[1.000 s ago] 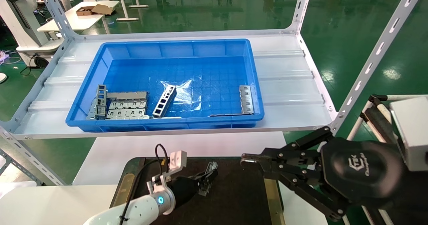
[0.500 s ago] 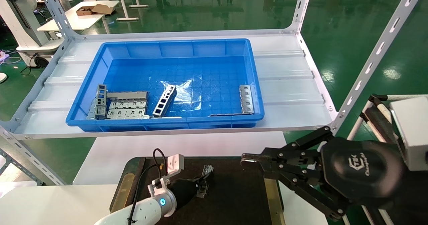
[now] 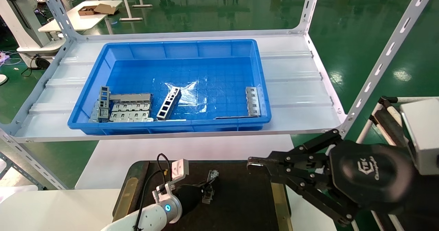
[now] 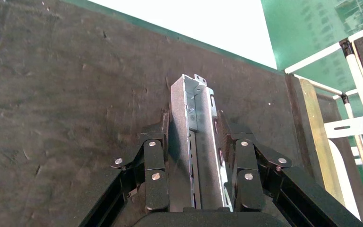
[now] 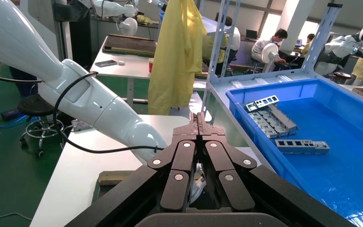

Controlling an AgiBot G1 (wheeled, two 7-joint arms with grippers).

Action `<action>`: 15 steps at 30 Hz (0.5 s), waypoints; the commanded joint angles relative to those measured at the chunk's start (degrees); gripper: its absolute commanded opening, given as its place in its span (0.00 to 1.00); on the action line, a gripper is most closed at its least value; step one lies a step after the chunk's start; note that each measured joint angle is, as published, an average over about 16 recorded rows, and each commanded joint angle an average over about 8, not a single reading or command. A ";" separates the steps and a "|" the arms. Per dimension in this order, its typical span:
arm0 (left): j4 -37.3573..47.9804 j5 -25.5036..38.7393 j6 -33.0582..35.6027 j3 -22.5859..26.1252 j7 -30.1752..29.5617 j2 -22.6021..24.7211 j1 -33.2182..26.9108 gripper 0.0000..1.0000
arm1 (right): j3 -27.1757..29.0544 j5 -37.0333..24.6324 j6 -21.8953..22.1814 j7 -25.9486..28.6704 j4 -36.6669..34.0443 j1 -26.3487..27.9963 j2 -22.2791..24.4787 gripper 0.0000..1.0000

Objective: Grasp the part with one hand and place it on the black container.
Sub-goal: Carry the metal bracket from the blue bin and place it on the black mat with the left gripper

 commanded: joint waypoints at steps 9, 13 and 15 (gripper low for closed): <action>-0.87 0.35 -0.63 1.62 -1.80 -0.24 0.21 1.00 | -0.02 0.01 0.01 -0.01 0.00 0.00 0.01 1.00; -1.27 0.54 -0.77 2.15 -2.29 -0.54 0.31 1.00 | -0.03 0.02 0.01 -0.01 0.00 0.01 0.01 1.00; -1.64 0.66 -0.77 2.37 -2.48 -0.90 0.37 1.00 | -0.03 0.02 0.01 -0.02 0.00 0.01 0.01 1.00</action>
